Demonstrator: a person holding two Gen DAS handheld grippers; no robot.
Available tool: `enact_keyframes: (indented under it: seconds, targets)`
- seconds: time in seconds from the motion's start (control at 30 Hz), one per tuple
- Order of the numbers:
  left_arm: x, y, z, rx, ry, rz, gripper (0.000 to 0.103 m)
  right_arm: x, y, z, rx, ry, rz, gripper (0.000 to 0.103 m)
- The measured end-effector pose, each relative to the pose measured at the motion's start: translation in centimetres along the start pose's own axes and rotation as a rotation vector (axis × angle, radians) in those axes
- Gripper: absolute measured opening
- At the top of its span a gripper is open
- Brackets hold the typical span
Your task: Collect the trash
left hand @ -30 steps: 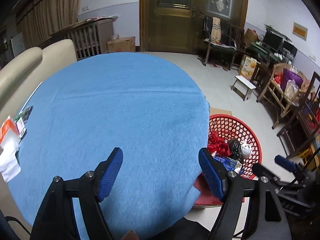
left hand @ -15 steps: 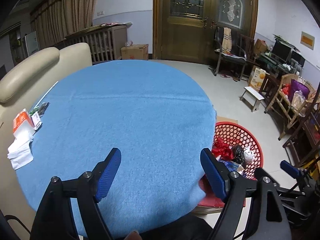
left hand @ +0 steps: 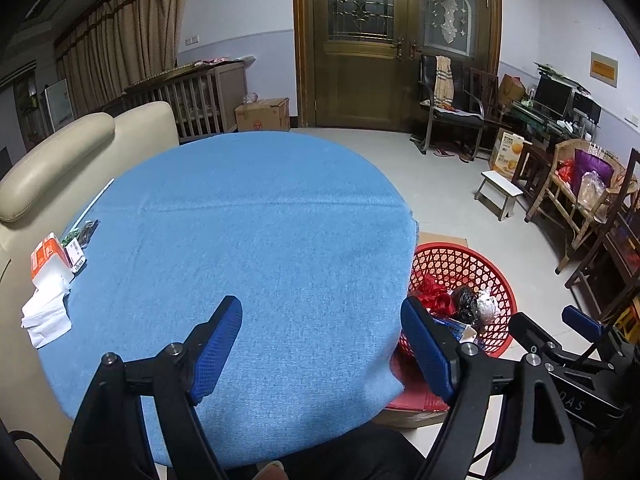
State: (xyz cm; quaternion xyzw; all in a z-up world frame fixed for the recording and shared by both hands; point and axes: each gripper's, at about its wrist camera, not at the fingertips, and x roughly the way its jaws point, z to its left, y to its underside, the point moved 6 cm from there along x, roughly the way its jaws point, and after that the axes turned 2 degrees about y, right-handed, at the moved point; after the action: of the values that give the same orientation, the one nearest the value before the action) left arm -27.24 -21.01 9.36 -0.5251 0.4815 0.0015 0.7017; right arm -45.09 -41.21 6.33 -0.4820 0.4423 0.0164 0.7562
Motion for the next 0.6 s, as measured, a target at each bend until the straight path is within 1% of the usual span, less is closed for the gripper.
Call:
enact_keyframes:
  seconds: [0.2, 0.6]
  targets:
    - [0.10, 0.25, -0.53, 0.017, 0.005, 0.002, 0.082, 0.34, 0.43, 0.03, -0.009, 0.004, 0.014, 0.100]
    - [-0.40, 0.23, -0.89, 0.032, 0.020, -0.008, 0.082, -0.01, 0.18, -0.26, -0.005, 0.008, 0.008, 0.100]
